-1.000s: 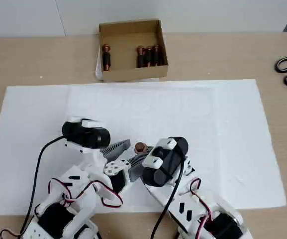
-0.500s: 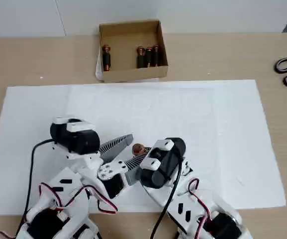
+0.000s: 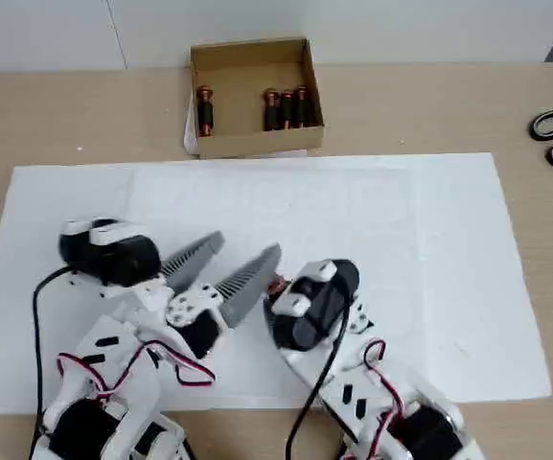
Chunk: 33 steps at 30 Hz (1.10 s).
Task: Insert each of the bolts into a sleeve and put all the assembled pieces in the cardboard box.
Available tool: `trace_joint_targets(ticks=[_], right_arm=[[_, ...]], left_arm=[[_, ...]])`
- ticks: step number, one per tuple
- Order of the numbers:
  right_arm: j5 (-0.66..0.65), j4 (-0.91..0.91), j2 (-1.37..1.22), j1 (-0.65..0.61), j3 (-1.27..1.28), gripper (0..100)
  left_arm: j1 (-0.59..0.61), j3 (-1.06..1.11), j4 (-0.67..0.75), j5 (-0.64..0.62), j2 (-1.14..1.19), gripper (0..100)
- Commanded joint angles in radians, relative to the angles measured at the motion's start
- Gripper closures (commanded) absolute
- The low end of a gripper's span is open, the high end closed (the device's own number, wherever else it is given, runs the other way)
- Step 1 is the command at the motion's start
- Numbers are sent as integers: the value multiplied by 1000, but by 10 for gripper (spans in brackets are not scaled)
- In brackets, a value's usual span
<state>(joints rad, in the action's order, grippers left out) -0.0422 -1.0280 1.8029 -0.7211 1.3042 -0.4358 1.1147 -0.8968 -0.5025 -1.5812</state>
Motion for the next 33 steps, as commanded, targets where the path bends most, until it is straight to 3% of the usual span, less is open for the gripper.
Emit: trace_joint_targets(ticks=[1, 7, 13, 23, 33], right_arm=[[-2, 61, 5, 45, -8, 995], [-64, 213, -42, 81, 29, 995], [-64, 332, -303, 194, -41, 995], [20, 371, -984, 389, -457, 995], [20, 283, -1550, 440, -977, 995]], left_arm=[[35, -47, 31, 8, 66, 736], [152, -214, 49, 6, 318, 736], [229, -483, 46, 11, 686, 736], [242, -866, 34, 57, 1212, 736], [368, -1294, -203, 98, 1703, 736]])
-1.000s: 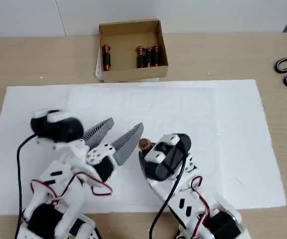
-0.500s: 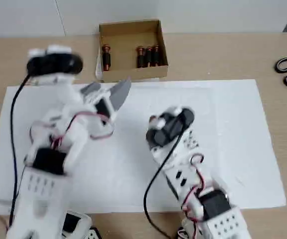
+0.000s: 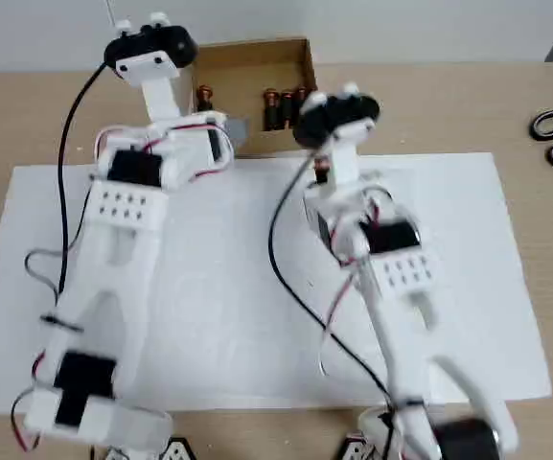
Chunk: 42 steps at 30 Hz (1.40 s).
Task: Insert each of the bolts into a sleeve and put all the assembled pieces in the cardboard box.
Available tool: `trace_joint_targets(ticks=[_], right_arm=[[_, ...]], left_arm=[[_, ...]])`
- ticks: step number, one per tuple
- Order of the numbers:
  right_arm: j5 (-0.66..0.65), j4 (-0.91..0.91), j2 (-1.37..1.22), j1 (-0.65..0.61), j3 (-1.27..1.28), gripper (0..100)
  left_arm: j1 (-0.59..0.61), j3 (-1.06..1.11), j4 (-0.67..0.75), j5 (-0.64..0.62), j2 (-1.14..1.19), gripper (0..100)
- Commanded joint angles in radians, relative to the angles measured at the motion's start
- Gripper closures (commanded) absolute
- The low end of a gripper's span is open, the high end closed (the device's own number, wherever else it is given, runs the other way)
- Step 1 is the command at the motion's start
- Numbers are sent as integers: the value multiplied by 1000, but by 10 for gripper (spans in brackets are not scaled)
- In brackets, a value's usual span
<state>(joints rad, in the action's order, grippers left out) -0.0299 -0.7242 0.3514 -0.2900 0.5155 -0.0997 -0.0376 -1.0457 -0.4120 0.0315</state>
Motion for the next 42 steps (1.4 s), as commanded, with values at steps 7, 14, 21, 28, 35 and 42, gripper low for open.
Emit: trace_joint_targets(ticks=[7, 14, 21, 28, 35, 42], right_arm=[[6, -35, -351, 33, -500, 995], [8, -36, -599, 65, -832, 995], [9, -28, -846, 45, -1137, 995], [3, 30, -1147, -7, -1467, 995], [-46, 127, -1448, -41, -1734, 995], [-48, 130, -1635, -58, -1912, 995]], left_arm=[[60, -383, -180, 9, 330, 736], [43, -561, -259, 64, 537, 736], [40, -823, -365, 61, 694, 736], [37, -997, -453, 60, 781, 736], [32, -1027, -453, 60, 798, 753], [25, -1026, -466, 60, 795, 804]])
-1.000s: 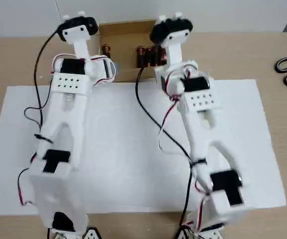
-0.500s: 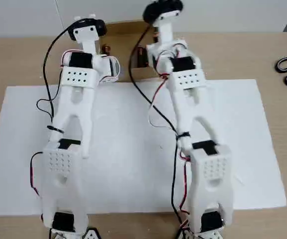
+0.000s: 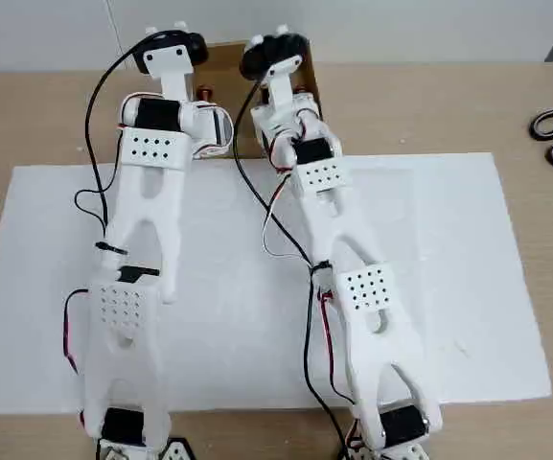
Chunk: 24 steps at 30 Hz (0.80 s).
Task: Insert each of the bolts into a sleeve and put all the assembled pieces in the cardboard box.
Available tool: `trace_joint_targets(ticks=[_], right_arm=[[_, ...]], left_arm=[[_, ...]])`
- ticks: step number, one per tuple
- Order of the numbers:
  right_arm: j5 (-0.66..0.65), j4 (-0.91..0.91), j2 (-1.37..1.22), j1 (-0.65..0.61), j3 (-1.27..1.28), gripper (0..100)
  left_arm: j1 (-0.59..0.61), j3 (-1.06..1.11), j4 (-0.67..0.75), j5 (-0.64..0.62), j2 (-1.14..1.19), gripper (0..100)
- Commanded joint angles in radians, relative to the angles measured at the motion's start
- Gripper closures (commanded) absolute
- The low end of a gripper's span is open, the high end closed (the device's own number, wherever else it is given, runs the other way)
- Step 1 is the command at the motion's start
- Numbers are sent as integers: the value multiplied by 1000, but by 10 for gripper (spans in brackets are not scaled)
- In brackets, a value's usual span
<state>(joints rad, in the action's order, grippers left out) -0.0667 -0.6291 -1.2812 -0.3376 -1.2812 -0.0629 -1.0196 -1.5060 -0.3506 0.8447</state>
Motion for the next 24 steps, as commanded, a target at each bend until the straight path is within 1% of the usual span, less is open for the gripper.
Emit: trace_joint_targets(ticks=[1, 4, 5, 7, 10, 12, 21, 24], right_arm=[[-11, 35, -15, -10, -133, 995], [-11, 28, -28, -10, -167, 990], [-11, 27, -28, -10, -169, 974], [-12, 22, -25, -10, -170, 916], [-12, -38, -13, -10, -172, 824], [-12, -74, -7, -12, -172, 798], [-12, -93, 36, -13, -172, 797], [-12, -120, 62, -10, -173, 797]], left_arm=[[-11, -44, -8, -2, -18, 804], [-11, -44, -17, -2, -20, 804], [-11, -45, -21, -2, -20, 804], [-11, -45, -20, -2, -20, 804], [-12, -45, -18, -2, -20, 804], [-14, -45, -18, -2, -20, 804], [-34, -50, -15, -2, -21, 804], [-32, -116, -41, -2, -21, 804]])
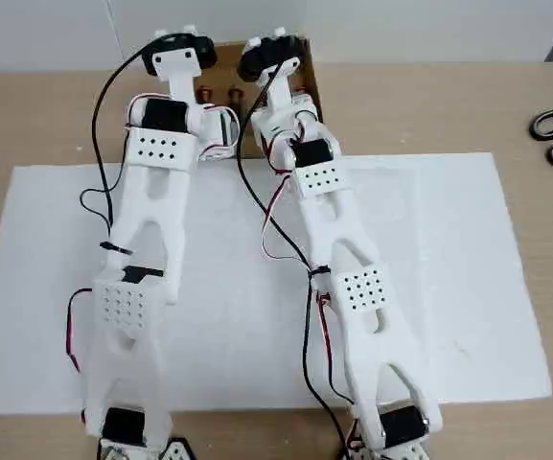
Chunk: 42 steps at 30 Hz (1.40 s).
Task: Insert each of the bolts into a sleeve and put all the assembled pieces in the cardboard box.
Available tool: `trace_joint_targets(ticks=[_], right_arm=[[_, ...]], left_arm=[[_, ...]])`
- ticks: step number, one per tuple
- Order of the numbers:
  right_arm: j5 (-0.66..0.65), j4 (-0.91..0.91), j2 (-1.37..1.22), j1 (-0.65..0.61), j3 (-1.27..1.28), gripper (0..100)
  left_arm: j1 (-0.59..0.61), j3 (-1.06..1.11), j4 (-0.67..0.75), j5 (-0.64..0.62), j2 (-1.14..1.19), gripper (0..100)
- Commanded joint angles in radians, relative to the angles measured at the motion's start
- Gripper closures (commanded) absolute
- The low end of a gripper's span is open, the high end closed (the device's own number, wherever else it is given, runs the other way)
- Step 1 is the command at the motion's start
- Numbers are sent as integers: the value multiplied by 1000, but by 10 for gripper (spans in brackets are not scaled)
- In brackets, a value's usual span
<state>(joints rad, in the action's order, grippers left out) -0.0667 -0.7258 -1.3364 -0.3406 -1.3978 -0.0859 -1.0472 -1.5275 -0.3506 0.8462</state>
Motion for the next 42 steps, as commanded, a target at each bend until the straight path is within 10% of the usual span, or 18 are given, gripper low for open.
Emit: trace_joint_targets(ticks=[1, 11, 33, 42], right_arm=[[-12, -44, 136, -7, -57, 797], [-6, -268, 318, 2, -57, 998], [89, -987, 811, 79, -57, 995], [83, -1015, 1044, 96, -20, 995]], left_arm=[[-9, -124, -32, -2, -23, 804], [-11, -435, -140, 2, -21, 923], [-23, -625, -227, 3, -238, 994], [-48, -624, -227, 117, -425, 994]])
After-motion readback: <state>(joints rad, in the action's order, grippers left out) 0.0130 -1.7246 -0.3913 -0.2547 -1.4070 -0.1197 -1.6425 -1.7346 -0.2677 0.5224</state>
